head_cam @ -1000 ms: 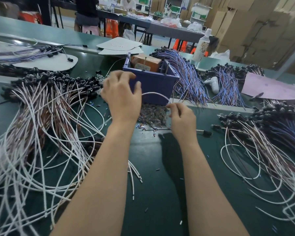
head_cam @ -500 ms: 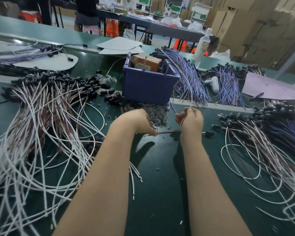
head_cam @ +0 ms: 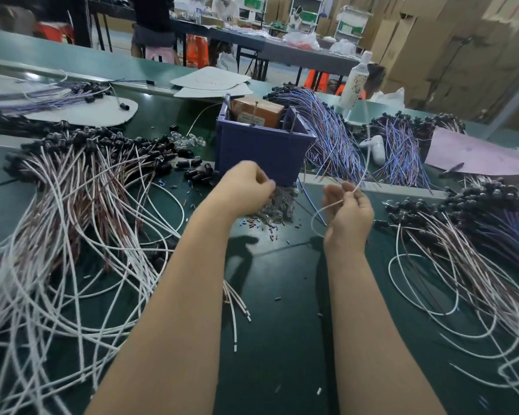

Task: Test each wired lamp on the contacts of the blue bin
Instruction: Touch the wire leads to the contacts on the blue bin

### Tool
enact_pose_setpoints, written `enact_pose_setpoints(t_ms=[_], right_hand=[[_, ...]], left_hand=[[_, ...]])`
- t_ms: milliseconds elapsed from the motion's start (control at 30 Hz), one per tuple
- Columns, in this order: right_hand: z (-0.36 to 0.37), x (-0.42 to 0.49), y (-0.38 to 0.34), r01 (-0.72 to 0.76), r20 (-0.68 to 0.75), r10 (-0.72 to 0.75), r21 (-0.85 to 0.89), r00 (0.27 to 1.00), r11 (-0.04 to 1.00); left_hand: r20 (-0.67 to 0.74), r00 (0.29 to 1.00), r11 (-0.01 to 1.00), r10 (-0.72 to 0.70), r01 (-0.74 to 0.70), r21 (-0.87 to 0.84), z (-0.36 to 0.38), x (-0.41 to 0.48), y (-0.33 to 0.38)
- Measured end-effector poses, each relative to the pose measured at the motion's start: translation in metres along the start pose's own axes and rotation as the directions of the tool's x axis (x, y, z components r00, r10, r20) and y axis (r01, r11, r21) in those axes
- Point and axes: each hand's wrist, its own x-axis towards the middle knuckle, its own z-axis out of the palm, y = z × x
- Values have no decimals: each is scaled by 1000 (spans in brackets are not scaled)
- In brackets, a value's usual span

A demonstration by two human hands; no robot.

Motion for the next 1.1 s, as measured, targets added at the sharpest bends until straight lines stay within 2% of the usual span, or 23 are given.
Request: enact_pose_setpoints(t_ms=[33, 67, 133, 167, 233, 333, 400, 500, 533, 633, 700, 800, 833, 867, 900, 967, 1033, 1100], right_hand=[[1, -1, -1, -13, 14, 13, 22, 1000, 1000], [2, -2, -3, -17, 45, 16, 24, 999, 1000], [7, -7, -6, 6, 146, -1, -36, 989, 999], [10, -10, -7, 29, 212, -13, -75, 977, 997], [16, -17, -10, 55, 344, -8, -127, 939, 990], [22, -24, -15, 56, 446, 34, -187, 895, 981], [24, -25, -19, 69, 456, 47, -235, 889, 970], [29, -26, -22, 109, 465, 58, -326, 884, 939], [31, -26, -24, 138, 474, 65, -380, 878, 915], [39, -23, -30, 281, 531, 109, -598, 840, 751], [42, -22, -36, 307, 579, 205, -662, 789, 684], [44, -19, -48, 272, 597, 409, -738, 690, 618], [44, -16, -52, 291, 589, 418, -757, 691, 585], [44, -12, -54, 297, 575, 379, -757, 725, 581], [45, -6, -55, 278, 547, 293, -732, 784, 623], [51, 1, -52, 187, 440, 120, -592, 890, 784], [59, 2, -45, 143, 378, 30, -421, 925, 896], [64, 4, -38, 127, 319, -30, -289, 947, 949]], left_hand=[[-64, 998, 978, -14, 0, -208, 1, 1, 2], [-113, 992, 905, -52, -1, -425, 4, 2, 5], [-168, 975, 692, -146, -20, -721, 9, 6, 10], [-192, 965, 627, -180, -38, -778, 13, 9, 12], [-216, 954, 565, -207, -63, -823, 19, 13, 15], [-151, 969, 500, -196, -34, -865, 21, 18, 17], [-98, 981, 529, -168, 6, -849, 19, 20, 16], [-120, 986, 716, -112, -4, -698, 15, 26, 15], [-120, 988, 734, -94, -13, -679, 14, 27, 15], [-9, 999, 631, -47, 23, -776, 11, 27, 18], [21, 999, 572, -33, 36, -819, 9, 27, 18], [-43, 997, 606, -64, 5, -795, 8, 28, 14], [-69, 995, 640, -66, -10, -768, 8, 29, 13], [-87, 994, 673, -67, -20, -740, 8, 29, 12], [-89, 994, 698, -65, -19, -716, 7, 29, 10], [-21, 999, 721, -34, 10, -693, 4, 27, 9], [99, 995, 746, 23, 48, -664, 1, 23, 10], [193, 981, 753, 32, 103, -649, 0, 18, 10]])
